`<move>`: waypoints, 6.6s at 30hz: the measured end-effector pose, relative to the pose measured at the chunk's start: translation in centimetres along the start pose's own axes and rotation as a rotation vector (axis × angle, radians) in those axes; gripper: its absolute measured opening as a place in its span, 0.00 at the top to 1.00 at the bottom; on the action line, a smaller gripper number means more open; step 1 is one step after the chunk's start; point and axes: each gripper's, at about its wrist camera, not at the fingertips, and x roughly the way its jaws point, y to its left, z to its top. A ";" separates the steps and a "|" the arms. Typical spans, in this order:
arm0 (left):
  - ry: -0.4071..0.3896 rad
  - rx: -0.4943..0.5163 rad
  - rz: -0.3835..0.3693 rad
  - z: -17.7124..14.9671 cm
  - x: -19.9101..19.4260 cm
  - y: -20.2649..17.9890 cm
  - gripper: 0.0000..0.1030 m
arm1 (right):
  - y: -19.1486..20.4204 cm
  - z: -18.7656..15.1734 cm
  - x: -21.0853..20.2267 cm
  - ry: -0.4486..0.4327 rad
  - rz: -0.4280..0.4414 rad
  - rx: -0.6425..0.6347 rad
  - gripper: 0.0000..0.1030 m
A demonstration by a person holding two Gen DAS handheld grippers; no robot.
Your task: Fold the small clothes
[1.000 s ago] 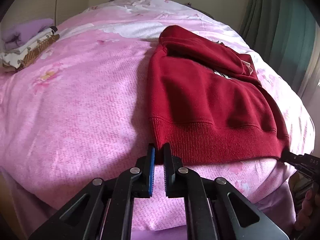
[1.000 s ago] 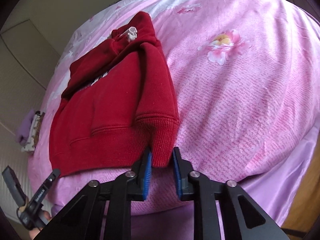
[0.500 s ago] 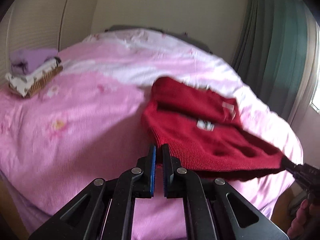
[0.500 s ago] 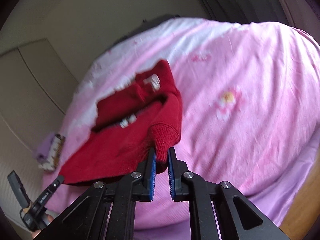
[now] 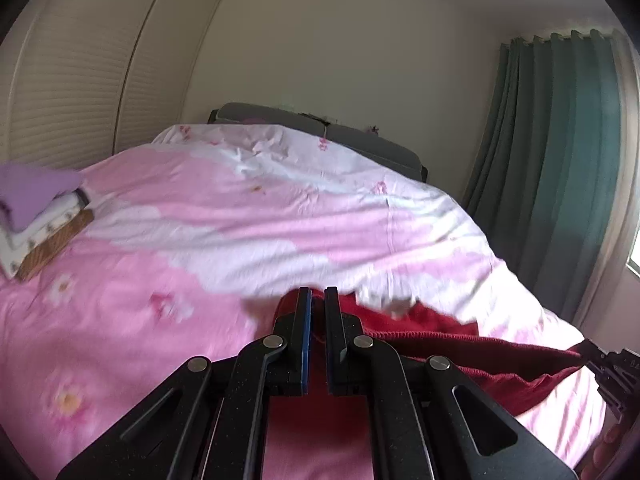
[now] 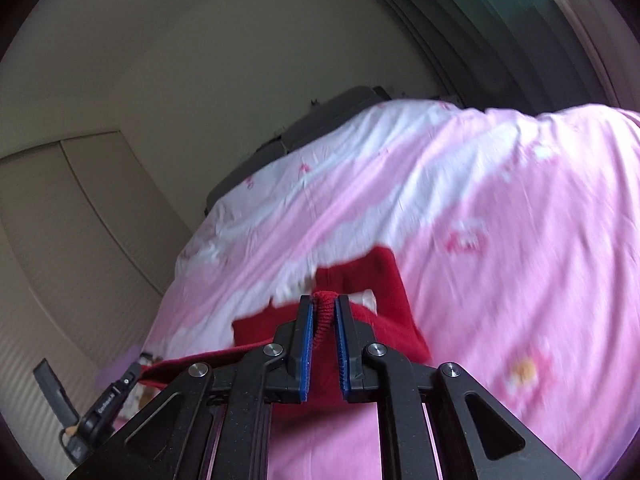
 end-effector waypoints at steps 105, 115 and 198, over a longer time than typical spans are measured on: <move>0.253 0.321 -0.038 -6.0 11.9 -5.5 0.30 | 1.9 -4.9 13.4 0.159 -0.191 -0.444 0.23; 0.404 0.261 -0.032 -7.2 18.6 -3.0 0.10 | 1.1 -6.3 20.3 0.309 -0.263 -0.485 0.20; 0.165 0.013 0.362 4.5 -0.6 17.9 0.08 | 23.4 -7.4 23.3 0.130 -0.750 -0.335 0.78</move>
